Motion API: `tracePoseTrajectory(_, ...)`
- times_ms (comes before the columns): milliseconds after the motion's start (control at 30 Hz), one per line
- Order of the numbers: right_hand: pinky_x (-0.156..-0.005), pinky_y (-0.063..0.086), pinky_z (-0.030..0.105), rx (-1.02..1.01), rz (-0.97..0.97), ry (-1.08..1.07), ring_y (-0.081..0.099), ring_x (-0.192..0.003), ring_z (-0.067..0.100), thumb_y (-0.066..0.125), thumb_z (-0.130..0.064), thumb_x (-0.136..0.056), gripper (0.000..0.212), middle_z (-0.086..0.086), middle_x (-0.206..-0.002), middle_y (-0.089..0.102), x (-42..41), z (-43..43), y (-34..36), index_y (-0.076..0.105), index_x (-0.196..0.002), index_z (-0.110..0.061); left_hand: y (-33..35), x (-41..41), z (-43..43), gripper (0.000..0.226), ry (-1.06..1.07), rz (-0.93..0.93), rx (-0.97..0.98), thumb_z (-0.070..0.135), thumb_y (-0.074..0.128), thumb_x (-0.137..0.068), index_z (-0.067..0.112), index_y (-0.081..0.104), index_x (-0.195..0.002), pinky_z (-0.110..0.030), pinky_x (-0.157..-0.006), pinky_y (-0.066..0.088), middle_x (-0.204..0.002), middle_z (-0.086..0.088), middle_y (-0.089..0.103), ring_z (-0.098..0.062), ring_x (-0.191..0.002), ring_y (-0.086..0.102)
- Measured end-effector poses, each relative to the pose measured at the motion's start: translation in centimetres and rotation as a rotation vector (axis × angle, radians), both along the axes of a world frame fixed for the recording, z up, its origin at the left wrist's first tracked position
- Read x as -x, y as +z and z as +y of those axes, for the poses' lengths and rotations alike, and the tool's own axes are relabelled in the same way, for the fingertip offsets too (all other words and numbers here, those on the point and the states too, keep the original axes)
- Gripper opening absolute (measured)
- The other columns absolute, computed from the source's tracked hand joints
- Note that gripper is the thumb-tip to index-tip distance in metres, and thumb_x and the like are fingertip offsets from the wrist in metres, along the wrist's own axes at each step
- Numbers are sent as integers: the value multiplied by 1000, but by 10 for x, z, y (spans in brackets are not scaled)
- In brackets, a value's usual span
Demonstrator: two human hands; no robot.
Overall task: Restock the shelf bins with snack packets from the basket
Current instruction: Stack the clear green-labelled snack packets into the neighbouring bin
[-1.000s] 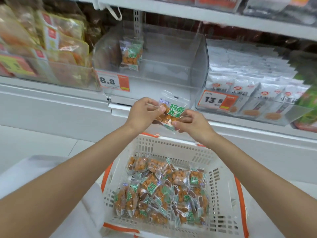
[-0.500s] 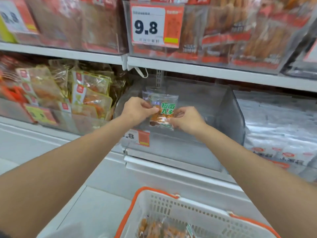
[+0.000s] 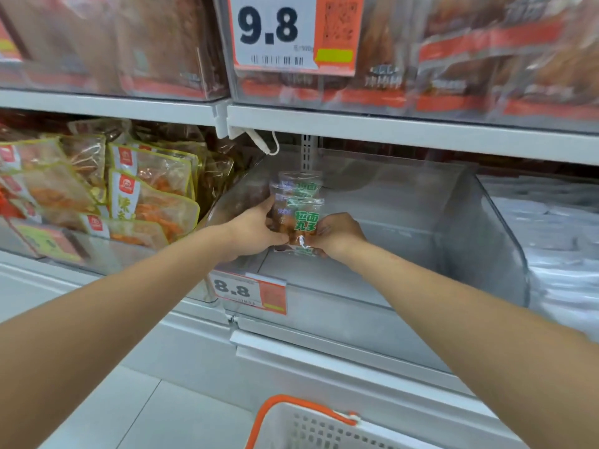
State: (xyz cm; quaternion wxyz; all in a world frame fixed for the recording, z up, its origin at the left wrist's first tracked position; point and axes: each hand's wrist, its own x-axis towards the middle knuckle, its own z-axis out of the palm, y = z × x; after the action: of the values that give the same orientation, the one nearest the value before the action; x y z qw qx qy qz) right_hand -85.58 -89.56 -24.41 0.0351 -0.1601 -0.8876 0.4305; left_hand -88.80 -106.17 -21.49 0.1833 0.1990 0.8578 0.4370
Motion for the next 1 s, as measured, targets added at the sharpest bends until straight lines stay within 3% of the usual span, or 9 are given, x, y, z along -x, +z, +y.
tracePoseTrajectory(100,-75,56,36,14,21,-32,69,-80,25,78,-20,-78,13,10,-83,72,6,-6,3,72,-78,-9,-2,2,-4,65,53,-110,-43,17,50,-100,38,17,-152,-38,-92,45,-139,-6,51,-23,-116,52)
tracePoseTrajectory(233,-81,59,38,92,31,-23,69,-85,26,82,-23,-75,18,9,-87,71,7,-16,4,71,-80,-10,-7,6,-3,53,129,-199,-44,29,36,-105,41,14,-152,-38,-101,38,-154,1,32,-20,-118,47)
tracePoseTrajectory(333,-82,59,38,112,-4,-16,71,-85,25,83,-20,-71,20,12,-87,73,9,-19,-1,73,-82,-7,-12,9,-3,62,123,-213,-13,24,42,-104,45,9,-152,-38,-102,38,-152,3,33,-22,-127,44)
tracePoseTrajectory(467,-82,59,41,116,1,-49,70,-86,27,80,-5,-70,6,12,-87,73,12,-18,-6,75,-72,-7,-16,10,-6,78,28,-225,68,9,53,-98,46,8,-151,-26,-84,43,-148,4,35,-22,-128,42)
tracePoseTrajectory(600,-80,55,28,73,52,-50,65,-88,20,76,-4,-76,9,7,-90,71,11,-14,-4,75,-85,-7,-18,14,-8,94,10,-214,197,7,64,-90,40,3,-154,-38,-111,37,-160,0,19,-23,-133,38)
tracePoseTrajectory(767,-83,56,33,-6,55,-41,66,-93,24,71,1,-78,9,12,-95,72,13,-11,-10,73,-83,-6,-19,14,-10,89,61,-141,202,-3,61,-88,28,11,-155,-33,-100,39,-137,-7,49,-28,-119,52)
tracePoseTrajectory(900,-86,57,38,19,58,-41,67,-92,26,73,-1,-77,27,12,-94,72,12,-12,-11,60,-61,-18,-14,10,-9,92,71,-214,264,0,59,-91,42,4,-153,-33,-88,48,-147,-8,43,-29,-117,50)
tracePoseTrajectory(1000,-85,58,39,142,81,-90,68,-93,28,70,4,-76,25,12,-94,71,15,-13,-15,62,-66,-17,-10,6,-7,94,81,-221,283,0,59,-92,42,-1,-152,-35,-97,49,-156,-6,31,-30,-129,44)
